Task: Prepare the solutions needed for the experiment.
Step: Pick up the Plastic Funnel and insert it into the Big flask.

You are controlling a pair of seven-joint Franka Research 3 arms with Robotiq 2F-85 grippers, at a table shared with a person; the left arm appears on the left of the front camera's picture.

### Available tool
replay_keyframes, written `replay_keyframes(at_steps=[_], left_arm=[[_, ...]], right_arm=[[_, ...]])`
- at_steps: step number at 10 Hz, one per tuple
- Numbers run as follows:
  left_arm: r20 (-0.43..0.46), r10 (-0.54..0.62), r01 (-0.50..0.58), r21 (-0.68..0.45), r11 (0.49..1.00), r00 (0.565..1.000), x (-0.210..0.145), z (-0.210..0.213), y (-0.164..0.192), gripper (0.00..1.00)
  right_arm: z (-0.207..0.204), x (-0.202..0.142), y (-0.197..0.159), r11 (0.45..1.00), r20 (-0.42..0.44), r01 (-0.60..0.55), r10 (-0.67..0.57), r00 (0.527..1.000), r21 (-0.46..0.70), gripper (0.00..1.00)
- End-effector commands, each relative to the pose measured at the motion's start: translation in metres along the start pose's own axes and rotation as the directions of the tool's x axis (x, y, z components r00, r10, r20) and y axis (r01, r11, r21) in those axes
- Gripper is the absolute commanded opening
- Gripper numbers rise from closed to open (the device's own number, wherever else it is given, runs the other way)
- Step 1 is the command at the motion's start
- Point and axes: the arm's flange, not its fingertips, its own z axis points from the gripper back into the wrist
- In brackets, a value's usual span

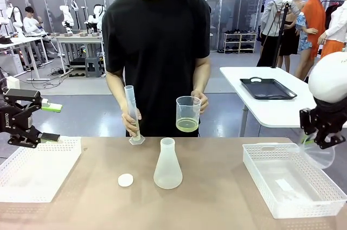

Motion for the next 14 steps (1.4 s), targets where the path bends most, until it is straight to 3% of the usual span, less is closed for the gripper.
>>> replay_keyframes(at_steps=[1, 3, 4, 7, 8, 11, 14], left_arm=[[0.001, -0.001, 0.001, -0.021, 1.0, 1.0, 0.002, -0.002, -0.001, 1.0], [0.001, -0.001, 0.001, -0.021, 1.0, 1.0, 0.002, -0.002, -0.001, 1.0], [0.001, -0.001, 0.001, -0.021, 1.0, 1.0, 0.002, -0.002, -0.001, 1.0], [0.001, -0.001, 0.001, -0.021, 1.0, 1.0, 0.002, -0.002, -0.001, 1.0], [0.001, -0.001, 0.001, -0.021, 1.0, 1.0, 0.002, -0.002, -0.001, 1.0], [0.001, -0.001, 0.001, -0.021, 1.0, 1.0, 0.002, -0.002, -0.001, 1.0], [0.001, -0.001, 0.001, -0.021, 1.0, 1.0, 0.002, -0.002, -0.001, 1.0]], right_arm=[[0.025, -0.019, 0.011, 0.992, 0.047, -0.128, 0.127, 0.991, 0.014, 0.0], [0.025, -0.028, 0.02, 0.978, 0.065, -0.211, 0.211, 0.975, -0.005, 0.0], [0.029, -0.023, 0.015, 0.994, 0.049, -0.109, 0.108, 0.993, 0.018, 0.0], [0.029, -0.023, 0.015, 0.994, 0.049, -0.109, 0.108, 0.993, 0.018, 0.0], [0.03, -0.026, 0.016, 0.991, 0.056, -0.137, 0.136, 0.989, 0.012, 0.07], [0.063, -0.043, 0.039, 0.875, 0.118, -0.482, 0.475, 0.872, 0.043, 0.07], [0.095, -0.098, 0.084, 0.691, 0.132, -0.722, 0.716, 0.685, 0.001, 0.07]])
